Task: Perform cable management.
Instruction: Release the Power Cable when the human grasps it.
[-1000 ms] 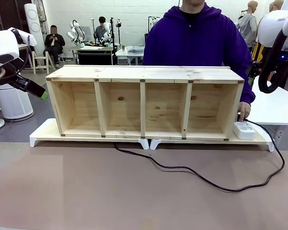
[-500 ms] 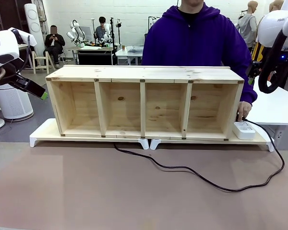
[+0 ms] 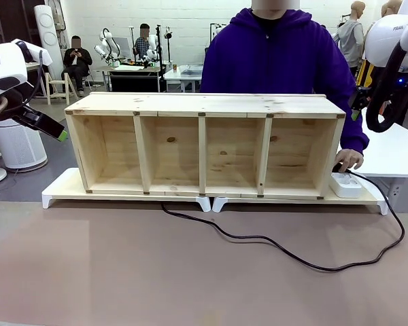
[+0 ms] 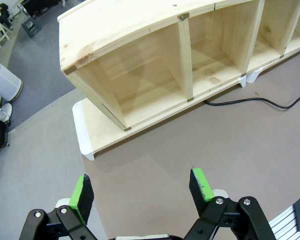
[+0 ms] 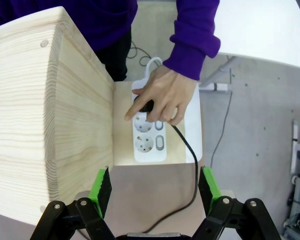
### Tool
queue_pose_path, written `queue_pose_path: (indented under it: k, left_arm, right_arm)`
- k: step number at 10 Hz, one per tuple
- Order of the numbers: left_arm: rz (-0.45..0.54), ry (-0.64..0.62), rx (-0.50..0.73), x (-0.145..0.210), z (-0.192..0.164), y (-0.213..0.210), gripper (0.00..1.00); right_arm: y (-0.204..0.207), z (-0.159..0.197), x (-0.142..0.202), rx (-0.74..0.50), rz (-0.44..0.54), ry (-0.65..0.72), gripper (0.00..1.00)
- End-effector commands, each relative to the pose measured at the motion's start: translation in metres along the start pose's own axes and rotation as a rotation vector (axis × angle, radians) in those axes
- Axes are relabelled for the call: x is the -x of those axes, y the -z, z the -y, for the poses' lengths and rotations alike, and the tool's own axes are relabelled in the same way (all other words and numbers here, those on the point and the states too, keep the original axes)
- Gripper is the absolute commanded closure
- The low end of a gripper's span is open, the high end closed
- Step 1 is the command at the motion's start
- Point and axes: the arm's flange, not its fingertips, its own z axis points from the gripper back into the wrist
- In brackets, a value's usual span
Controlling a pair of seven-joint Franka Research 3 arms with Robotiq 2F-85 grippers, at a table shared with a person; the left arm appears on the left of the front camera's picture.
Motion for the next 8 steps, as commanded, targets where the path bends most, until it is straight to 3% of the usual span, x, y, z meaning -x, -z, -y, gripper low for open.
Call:
queue_pose_path:
  k: [1,8]
  left_arm:
    - [0.014,-0.01,0.003,-0.0019,0.0006,0.0015,0.0]
    - [0.014,-0.01,0.003,-0.0019,0.0006,0.0015,0.0]
  right_arm:
    - [0.0009,0.0001,0.0004,0.0,-0.005,0.0,0.1]
    - [0.0009,0.0001,0.0004,0.0,-0.005,0.0,0.1]
